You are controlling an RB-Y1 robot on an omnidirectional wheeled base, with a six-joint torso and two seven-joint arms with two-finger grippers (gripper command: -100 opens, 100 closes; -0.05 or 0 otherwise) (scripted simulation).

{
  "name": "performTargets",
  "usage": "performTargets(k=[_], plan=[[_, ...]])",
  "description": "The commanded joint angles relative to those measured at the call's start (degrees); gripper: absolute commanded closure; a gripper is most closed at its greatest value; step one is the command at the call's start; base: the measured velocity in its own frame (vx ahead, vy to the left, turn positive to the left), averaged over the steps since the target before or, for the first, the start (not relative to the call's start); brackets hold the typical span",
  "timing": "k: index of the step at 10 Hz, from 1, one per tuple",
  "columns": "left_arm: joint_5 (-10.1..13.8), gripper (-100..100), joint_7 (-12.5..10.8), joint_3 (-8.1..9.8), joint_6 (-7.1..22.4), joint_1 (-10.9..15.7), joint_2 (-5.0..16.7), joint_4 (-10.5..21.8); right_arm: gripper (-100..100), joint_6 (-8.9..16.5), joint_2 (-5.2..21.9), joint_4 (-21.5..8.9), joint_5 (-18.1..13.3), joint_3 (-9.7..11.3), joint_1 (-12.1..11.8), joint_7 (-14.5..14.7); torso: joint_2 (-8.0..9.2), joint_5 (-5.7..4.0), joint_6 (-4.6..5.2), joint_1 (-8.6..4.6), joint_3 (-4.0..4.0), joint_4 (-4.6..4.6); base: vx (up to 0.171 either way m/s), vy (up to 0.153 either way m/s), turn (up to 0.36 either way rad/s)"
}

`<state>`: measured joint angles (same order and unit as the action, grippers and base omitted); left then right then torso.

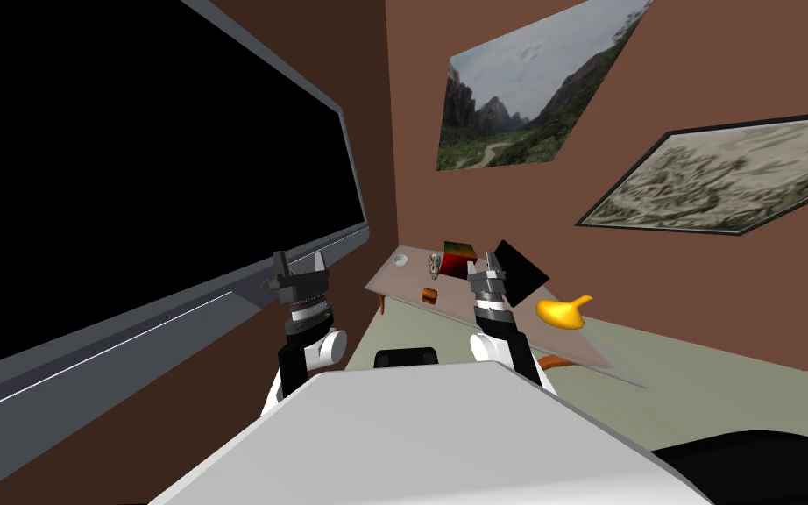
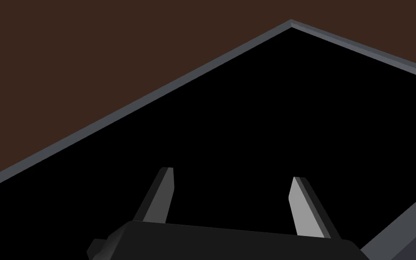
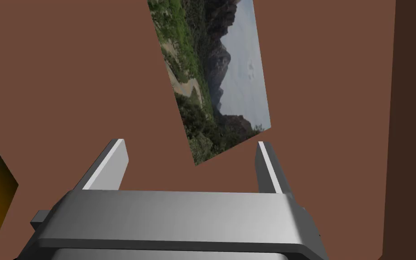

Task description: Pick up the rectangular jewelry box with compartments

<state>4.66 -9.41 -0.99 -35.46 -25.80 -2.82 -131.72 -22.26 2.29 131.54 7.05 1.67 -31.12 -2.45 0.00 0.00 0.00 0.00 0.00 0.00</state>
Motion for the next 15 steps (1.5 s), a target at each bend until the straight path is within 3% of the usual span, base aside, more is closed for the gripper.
performTargets(k=[1, 6, 10, 12, 15], plan=[[0.0, 0, 0.0, 0.0, 0.0, 0.0, 0.0, 0.0, -100, 1.2, 2.3, -1.1, -1.9, 0.2, 0.2, 0.9, 0.0, 0.0, 0.0, 0.0, 0.0, 0.0, 0.008, -0.005, 0.078], [0.0, 0, 0.0, 0.0, 0.0, 0.0, 0.0, 0.0, -100, 6.7, 5.9, -5.9, -9.9, 1.0, 1.3, 5.0, -0.12, -0.02, -0.01, -0.05, -0.07, -0.03, 0.022, -0.014, 0.111], [0.0, 0, 0.0, 0.0, 0.0, 0.0, 0.0, 0.0, -100, 9.8, 6.6, -8.6, -15.0, 1.5, 1.9, 7.3, -0.08, -0.01, -0.02, -0.04, -0.05, -0.02, 0.014, -0.009, 0.083], [0.0, 0, 0.0, 0.0, 0.0, 0.0, 0.0, 0.0, -100, 13.2, 7.1, -11.6, -18.9, 2.1, 2.5, 9.9, -0.06, -0.01, -0.01, -0.02, -0.04, -0.01, 0.012, -0.007, 0.143], [0.0, 0, 0.0, 0.0, 0.0, 0.0, 0.0, 0.0, -100, 15.0, 7.3, -13.2, -23.0, 2.4, 2.9, 11.3, -0.05, -0.01, 0.0, -0.03, -0.03, -0.01, 0.007, -0.008, 0.074]])
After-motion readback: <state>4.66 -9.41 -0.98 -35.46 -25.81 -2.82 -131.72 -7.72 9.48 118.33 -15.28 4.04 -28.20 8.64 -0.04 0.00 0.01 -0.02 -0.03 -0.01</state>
